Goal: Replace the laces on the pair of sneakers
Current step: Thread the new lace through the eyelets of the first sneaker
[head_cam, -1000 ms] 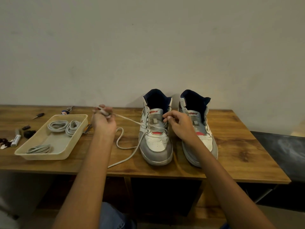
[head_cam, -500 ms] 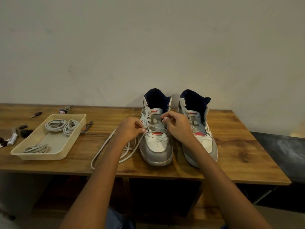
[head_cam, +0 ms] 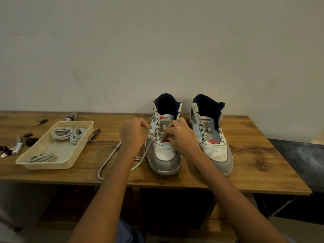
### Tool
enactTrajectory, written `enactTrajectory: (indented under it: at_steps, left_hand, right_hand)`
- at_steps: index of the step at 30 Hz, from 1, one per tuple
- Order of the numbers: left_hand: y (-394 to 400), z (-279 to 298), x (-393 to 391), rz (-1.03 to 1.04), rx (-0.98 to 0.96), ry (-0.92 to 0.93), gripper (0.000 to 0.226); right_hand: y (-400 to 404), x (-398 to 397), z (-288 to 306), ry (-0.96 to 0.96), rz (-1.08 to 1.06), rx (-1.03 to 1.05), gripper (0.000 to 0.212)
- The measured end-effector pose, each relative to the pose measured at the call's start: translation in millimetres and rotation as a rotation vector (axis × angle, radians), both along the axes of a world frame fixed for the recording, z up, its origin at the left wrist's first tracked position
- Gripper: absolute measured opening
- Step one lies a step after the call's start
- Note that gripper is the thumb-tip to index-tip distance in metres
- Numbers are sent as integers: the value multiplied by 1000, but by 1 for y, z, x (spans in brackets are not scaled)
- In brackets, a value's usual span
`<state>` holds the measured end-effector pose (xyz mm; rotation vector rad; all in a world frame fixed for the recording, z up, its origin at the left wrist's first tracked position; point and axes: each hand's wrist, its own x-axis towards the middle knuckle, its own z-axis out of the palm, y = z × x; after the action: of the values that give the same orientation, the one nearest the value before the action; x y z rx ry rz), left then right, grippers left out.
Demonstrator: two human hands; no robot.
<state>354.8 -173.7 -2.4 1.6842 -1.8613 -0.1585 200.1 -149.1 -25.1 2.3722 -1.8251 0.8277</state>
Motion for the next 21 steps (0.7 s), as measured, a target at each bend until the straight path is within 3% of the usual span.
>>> enactTrajectory:
  at_steps: [3, 9, 16, 21]
  left_hand:
    - [-6, -4, 2, -155, 71, 122, 17]
    - [-7, -6, 0, -201, 197, 44, 8]
    - [-2, -5, 12, -110, -166, -129, 10]
    - [-2, -11, 8, -86, 71, -108, 9]
  right_hand:
    - [1, 4, -2, -114, -9, -16, 11]
    - [-3, 7, -7, -86, -82, 50, 21]
    - [-7, -14, -2, -347, -78, 104, 13]
    - [-7, -11, -4, -281, -72, 121, 12]
